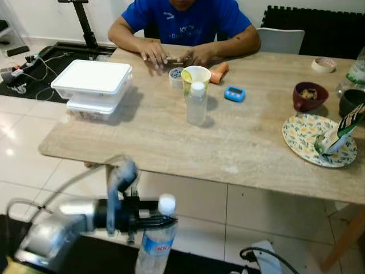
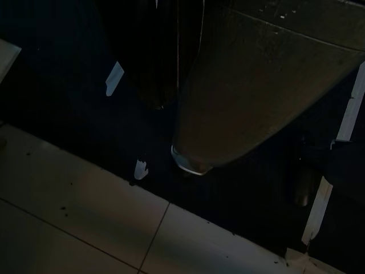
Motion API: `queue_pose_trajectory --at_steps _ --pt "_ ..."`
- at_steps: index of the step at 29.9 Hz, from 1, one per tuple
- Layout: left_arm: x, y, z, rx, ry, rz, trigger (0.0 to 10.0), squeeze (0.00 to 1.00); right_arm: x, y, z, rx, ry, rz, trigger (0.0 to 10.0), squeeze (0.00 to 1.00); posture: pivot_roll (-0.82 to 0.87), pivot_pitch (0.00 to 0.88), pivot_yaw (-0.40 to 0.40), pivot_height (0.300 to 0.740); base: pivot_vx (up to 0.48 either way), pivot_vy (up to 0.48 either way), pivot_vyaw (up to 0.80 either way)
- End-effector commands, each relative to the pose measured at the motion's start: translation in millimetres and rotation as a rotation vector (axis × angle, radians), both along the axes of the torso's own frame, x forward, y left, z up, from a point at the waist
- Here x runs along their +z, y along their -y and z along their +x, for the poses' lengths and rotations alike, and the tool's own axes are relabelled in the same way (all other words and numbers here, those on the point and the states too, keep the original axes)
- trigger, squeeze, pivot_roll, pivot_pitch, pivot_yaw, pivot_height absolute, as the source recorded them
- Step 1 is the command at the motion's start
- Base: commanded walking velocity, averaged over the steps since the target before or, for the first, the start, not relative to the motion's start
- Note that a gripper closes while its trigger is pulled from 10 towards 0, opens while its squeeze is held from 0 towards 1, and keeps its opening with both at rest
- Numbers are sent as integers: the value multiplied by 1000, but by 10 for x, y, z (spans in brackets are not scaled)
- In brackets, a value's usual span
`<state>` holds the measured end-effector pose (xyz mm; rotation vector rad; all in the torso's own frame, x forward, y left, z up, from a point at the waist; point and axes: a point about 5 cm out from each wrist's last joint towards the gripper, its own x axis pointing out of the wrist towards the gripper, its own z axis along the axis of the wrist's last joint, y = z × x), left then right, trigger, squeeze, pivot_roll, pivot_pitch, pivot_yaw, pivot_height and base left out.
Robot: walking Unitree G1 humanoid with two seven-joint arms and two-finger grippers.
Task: Restocking fridge
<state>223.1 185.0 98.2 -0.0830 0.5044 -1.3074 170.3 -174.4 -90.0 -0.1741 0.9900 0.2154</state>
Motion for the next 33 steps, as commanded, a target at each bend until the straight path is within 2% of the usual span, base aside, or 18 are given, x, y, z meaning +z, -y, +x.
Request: queue_pose_trajectory --at_steps 1,4,5,7,9,12,13,14,15,17,19,20,22,24,28,33 --pt "-124 29 -28 7 -11 32 10000 0 -62 -53 -128 8 -53 14 10000 0 -3 130 18 740 0 0 0" --pt "-630 -44 -81 165 -123 151 10000 0 -59 -51 -119 13 -50 11 10000 0 -3 130 16 740 0 0 0" --pt "-630 -44 -81 165 -123 151 10000 0 -59 -51 -119 13 -50 11 10000 0 -3 130 16 740 0 0 0" --pt "-942 -98 -121 310 -174 226 10000 0 -58 -50 -118 14 -49 9 10000 0 -3 130 16 740 0 0 0" --pt "-1133 -150 -156 433 -216 264 10000 0 -58 -50 -116 14 -48 7 10000 0 -8 128 13 740 0 0 0" --pt "-1315 -245 -196 589 -239 337 10000 0 -56 -48 -113 16 -46 0 10000 0 -12 127 13 740 0 0 0" --pt "-1375 -305 -208 677 -243 373 10000 0 -57 -46 -114 16 -46 -1 10000 0 -13 127 12 740 0 0 0" --pt "-1375 -305 -208 677 -243 373 10000 0 -57 -46 -114 16 -46 -1 10000 0 -13 127 12 740 0 0 0" --pt "-1452 -391 -245 788 -251 428 10000 0 -57 -41 -115 15 -46 -2 10000 0 -13 126 11 740 0 0 0" --pt "-1568 -523 -355 939 -272 530 10000 0 -57 -38 -117 13 -47 -3 10000 0 -14 126 10 740 0 0 0" --pt "-1600 -555 -396 971 -279 561 10000 0 -57 -37 -117 13 -47 -4 10000 0 -14 126 10 740 0 0 0" --pt "-1678 -603 -512 1014 -294 630 10000 0 -56 -38 -114 15 -46 -5 10000 0 -14 125 10 740 0 0 0" --pt "-1744 -636 -642 1033 -312 698 10000 0 -56 -36 -112 18 -45 -7 10000 0 -14 125 10 740 0 0 0" --pt "-1762 -643 -680 1035 -318 716 10000 0 -55 -35 -112 18 -45 -8 10000 0 -14 125 10 740 0 0 0" --pt "-1877 -678 -949 1080 -395 790 10000 0 -47 -15 -99 20 -33 -22 10000 0 -17 124 2 740 0 0 0" --pt "-1932 -667 -1086 1082 -428 829 10000 0 -19 -8 -48 29 5 -22 10000 0 -15 124 1 740 0 0 0"
